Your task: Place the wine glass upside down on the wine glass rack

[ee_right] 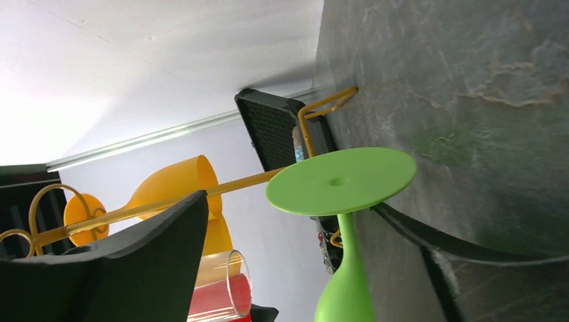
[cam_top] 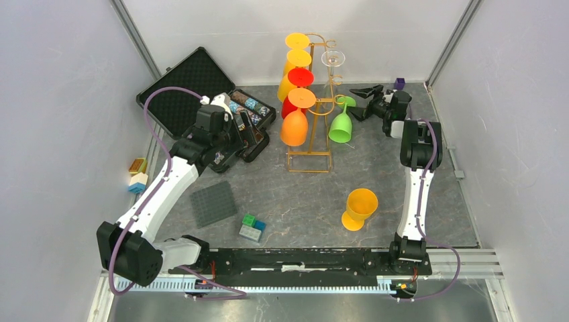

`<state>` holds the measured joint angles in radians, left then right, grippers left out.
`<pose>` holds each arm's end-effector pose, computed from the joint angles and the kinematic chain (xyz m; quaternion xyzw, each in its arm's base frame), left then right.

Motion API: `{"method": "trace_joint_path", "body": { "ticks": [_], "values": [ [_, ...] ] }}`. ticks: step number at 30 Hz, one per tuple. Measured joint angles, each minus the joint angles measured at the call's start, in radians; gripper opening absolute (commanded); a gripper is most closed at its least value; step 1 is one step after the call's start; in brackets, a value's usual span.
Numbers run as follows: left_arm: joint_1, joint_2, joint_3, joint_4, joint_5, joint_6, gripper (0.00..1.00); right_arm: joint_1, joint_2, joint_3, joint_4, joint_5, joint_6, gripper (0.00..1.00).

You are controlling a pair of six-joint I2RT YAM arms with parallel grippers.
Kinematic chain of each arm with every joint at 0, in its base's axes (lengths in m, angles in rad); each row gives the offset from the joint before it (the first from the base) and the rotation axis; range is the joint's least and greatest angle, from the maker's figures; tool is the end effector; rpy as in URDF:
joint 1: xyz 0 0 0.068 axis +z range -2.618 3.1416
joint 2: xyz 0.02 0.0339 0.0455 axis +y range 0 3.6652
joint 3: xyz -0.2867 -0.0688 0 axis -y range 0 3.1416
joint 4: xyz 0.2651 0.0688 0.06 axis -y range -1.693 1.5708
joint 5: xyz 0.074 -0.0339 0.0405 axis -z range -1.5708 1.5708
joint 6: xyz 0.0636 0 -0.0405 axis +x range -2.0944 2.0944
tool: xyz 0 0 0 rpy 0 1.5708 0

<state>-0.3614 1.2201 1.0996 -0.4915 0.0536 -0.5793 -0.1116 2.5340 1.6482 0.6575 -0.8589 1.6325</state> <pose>0.2836 -0.1108 0.3314 -0.0842 0.8830 -0.2302 0.4002 0.5839 -0.0170 0.0837 0.3785 0.6562 0.6260 0.1850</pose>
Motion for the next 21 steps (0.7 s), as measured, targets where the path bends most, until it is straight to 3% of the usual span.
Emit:
{"method": "trace_joint_path", "body": {
  "ticks": [7, 11, 21],
  "values": [
    [0.0, 0.0, 0.0, 0.0, 0.0, 0.0, 1.0, -0.008, 0.016, 0.001, 0.092, 0.005, 0.082, 0.84],
    [0.0, 0.0, 0.0, 0.0, 0.0, 0.0, 1.0, -0.008, 0.017, 0.007, 0.065, -0.002, 0.048, 0.84],
    [0.0, 0.0, 0.0, 0.005, 0.001, 0.0, 1.0, -0.008, 0.013, 0.204, -0.512, 0.011, -0.462, 0.7]
  ]
}}
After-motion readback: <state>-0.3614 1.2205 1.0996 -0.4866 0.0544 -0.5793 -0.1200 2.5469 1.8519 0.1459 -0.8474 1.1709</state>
